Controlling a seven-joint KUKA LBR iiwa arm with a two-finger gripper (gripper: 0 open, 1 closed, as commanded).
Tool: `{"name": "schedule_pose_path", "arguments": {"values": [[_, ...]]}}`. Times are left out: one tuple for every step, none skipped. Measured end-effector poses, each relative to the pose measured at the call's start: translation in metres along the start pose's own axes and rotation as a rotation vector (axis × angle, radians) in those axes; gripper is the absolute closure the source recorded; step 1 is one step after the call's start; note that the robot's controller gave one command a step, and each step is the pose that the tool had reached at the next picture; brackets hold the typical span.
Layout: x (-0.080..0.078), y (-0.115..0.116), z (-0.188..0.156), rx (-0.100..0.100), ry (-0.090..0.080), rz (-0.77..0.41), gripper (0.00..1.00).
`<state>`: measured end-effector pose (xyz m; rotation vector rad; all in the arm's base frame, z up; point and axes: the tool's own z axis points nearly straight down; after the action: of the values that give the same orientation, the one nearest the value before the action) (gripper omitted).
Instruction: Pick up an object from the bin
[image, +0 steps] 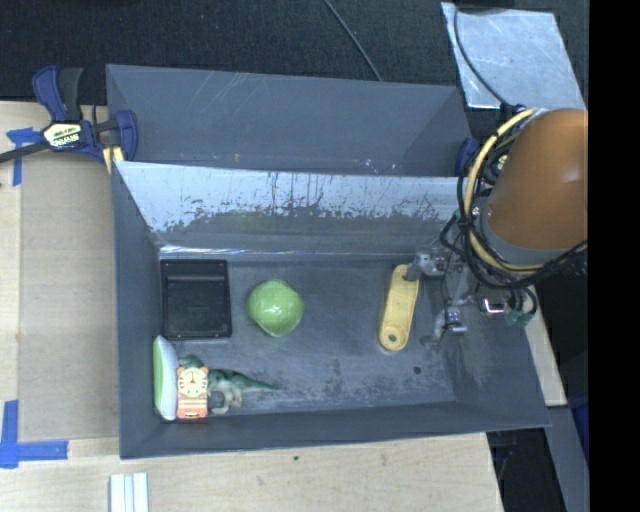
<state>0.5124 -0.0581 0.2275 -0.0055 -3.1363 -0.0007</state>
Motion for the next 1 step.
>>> {"name": "schedule_pose_path", "arguments": {"values": [[-0.0017, 0.0003, -0.0045, 0.001, -0.009, -0.004, 0.00]]}}
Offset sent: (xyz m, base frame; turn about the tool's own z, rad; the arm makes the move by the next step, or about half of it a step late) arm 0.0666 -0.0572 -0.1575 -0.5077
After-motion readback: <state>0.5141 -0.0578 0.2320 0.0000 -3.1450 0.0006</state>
